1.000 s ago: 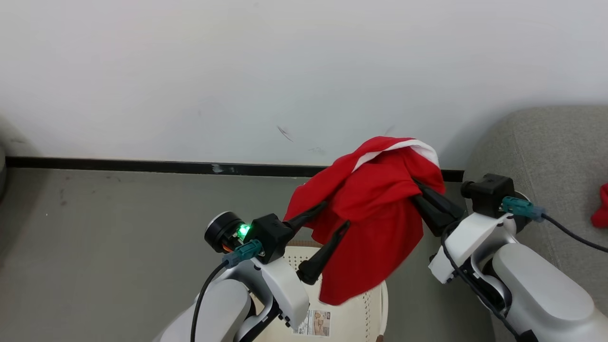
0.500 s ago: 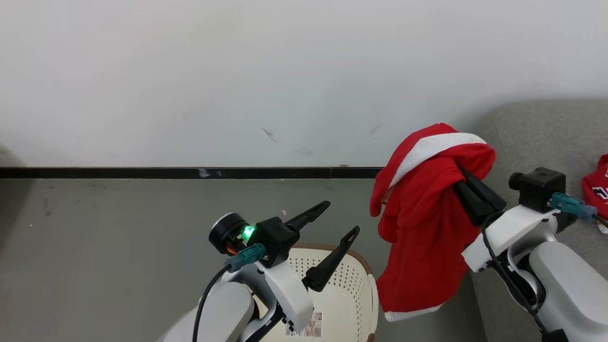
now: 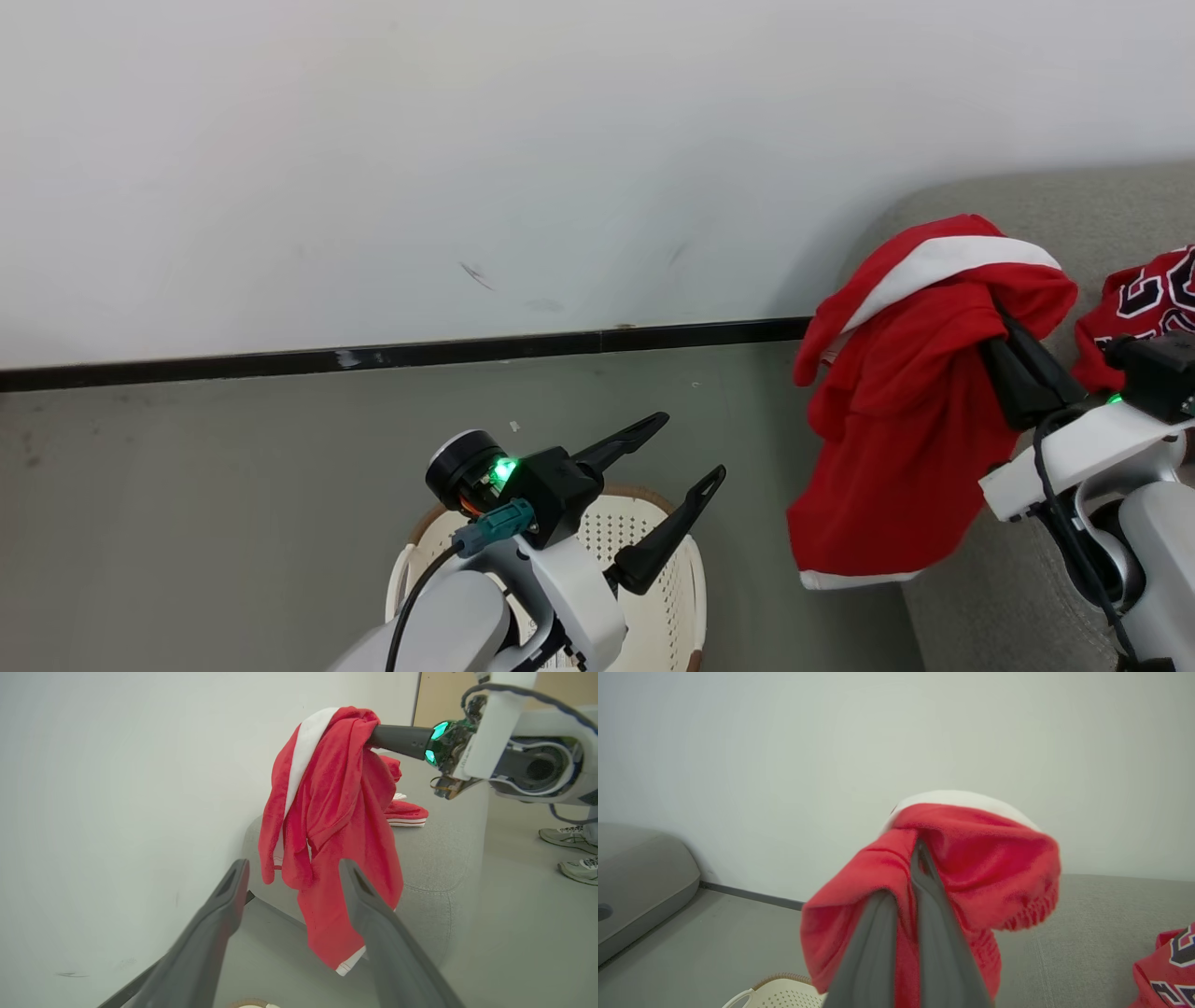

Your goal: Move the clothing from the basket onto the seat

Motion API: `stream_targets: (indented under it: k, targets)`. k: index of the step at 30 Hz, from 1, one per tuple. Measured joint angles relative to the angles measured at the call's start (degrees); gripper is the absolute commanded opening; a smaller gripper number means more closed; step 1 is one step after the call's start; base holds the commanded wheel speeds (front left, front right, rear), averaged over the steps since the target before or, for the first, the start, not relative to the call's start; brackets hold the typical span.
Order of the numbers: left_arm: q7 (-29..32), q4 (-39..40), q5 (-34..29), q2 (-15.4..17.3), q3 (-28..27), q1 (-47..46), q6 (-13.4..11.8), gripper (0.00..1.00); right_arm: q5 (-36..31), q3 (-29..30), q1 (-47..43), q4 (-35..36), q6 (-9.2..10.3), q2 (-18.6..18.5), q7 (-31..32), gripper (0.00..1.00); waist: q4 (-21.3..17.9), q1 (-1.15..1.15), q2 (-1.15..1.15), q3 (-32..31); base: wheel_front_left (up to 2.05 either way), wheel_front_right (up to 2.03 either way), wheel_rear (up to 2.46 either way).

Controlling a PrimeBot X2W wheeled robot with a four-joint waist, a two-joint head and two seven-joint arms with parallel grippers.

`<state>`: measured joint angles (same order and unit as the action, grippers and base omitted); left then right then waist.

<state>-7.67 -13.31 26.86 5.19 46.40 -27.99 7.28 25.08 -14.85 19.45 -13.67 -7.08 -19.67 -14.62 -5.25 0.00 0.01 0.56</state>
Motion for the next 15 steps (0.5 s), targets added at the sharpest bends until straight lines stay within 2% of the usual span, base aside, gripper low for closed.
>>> stream_targets:
  k: [15]
  targets:
    - [-0.6, 0.6, 2.1, 0.9, 1.5, 0.7, 0.0, 1.00, -2.5, 7.6, -5.3, 5.1, 0.00, 0.1, 0.0, 0.00, -5.7, 0.00, 0.00, -0.2, 0.00, 0.00, 0.00]
